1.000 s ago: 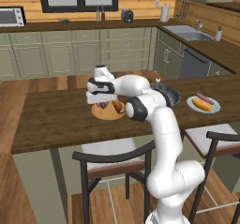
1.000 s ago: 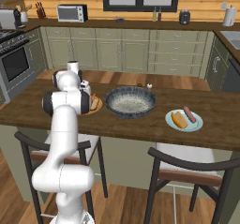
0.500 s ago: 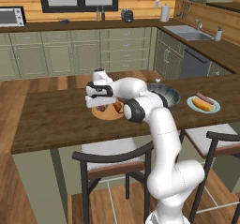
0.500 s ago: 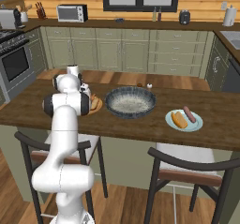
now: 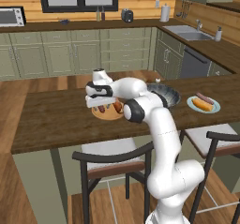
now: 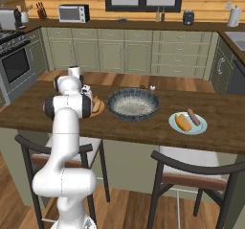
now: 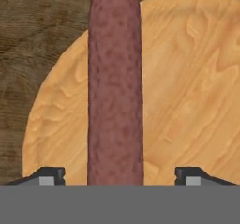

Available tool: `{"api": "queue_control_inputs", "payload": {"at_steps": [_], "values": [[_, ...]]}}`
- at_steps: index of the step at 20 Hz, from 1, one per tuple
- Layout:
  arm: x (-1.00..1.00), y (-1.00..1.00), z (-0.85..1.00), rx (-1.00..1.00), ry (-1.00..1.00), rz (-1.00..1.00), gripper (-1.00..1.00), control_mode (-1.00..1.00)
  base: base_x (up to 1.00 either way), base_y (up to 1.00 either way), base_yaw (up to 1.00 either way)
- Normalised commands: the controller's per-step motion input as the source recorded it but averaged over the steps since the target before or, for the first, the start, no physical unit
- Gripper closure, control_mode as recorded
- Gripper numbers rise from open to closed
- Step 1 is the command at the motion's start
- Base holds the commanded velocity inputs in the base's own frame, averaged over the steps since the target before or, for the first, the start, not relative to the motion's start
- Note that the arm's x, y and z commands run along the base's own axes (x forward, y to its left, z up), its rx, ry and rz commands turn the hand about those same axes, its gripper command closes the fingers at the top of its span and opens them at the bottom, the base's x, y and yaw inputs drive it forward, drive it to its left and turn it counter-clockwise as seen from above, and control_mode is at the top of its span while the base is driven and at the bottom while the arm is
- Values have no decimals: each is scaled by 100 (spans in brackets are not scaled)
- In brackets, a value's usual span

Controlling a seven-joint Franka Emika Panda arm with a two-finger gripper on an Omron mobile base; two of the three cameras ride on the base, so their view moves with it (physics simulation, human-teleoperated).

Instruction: Place one bun and one sausage from the bowl on each plate.

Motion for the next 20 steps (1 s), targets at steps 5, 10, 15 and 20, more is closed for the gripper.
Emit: {"api": "queue_control_inputs", "payload": {"at_steps": [5, 10, 15, 20], "values": [[-29, -1, 10, 0, 0, 0, -100, -100, 0, 0, 0], [-60, -7, 35, 0, -7, 0, -100, -100, 0, 0, 0], [-74, -26, 37, 3, -9, 0, -100, -100, 0, 0, 0], [-80, -53, 32, 9, -13, 0, -100, -100, 0, 0, 0]]}}
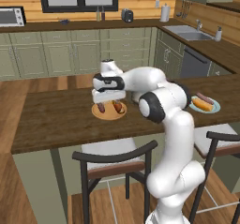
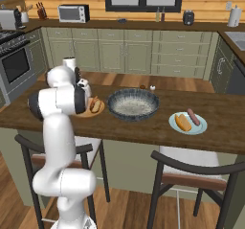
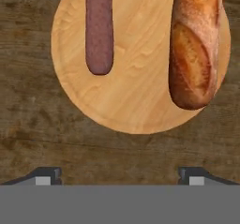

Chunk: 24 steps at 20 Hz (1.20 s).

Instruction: Place one bun and one sausage from the bowl on each plate.

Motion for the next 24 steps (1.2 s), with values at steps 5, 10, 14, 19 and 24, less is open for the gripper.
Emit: {"api": "queue_control_inputs", "payload": {"at_steps": [5, 10, 14, 19, 24], "values": [[-79, -60, 23, 12, -13, 0, -100, -100, 0, 0, 0], [-64, -59, 35, 12, -7, 0, -100, -100, 0, 0, 0], [-56, -46, 51, 5, -2, -3, -100, -100, 0, 0, 0], [-47, -24, 59, 0, 0, -11, -100, -100, 0, 0, 0], [-47, -39, 28, -8, 0, -10, -100, -100, 0, 0, 0]]}}
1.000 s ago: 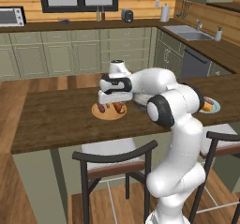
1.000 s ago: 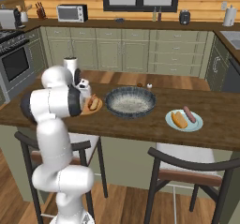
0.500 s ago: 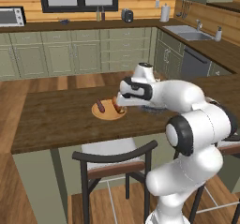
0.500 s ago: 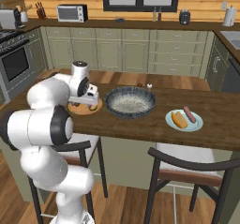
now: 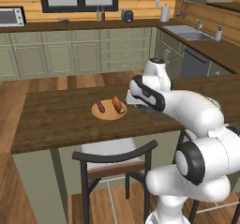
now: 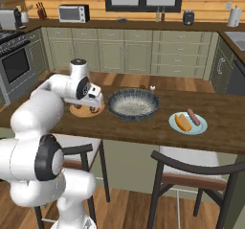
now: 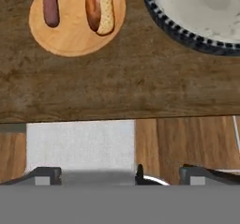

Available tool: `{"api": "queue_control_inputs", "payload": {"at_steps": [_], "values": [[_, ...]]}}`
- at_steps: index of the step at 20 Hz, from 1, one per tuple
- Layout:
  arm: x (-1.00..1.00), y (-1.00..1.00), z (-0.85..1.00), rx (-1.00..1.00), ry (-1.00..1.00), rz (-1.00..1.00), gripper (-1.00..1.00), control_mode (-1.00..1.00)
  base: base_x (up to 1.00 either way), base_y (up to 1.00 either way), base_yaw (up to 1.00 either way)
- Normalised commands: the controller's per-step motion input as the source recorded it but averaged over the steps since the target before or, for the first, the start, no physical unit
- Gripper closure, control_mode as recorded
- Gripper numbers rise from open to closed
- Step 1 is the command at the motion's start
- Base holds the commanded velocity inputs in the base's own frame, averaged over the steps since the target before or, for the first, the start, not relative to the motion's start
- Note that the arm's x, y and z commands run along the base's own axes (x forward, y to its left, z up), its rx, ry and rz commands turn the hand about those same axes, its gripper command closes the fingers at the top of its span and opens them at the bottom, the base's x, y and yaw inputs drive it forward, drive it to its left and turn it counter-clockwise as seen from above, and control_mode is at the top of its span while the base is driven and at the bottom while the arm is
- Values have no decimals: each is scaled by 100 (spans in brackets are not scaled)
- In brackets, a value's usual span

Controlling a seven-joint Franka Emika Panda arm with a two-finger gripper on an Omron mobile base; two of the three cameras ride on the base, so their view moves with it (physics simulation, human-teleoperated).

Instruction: Place one bun and one sausage from the bowl on each plate.

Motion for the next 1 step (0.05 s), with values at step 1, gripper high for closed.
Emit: {"api": "queue_control_inputs", "payload": {"at_steps": [1], "values": [[-50, -65, 9, -10, 0, -5, -100, -100, 0, 0, 0]]}}
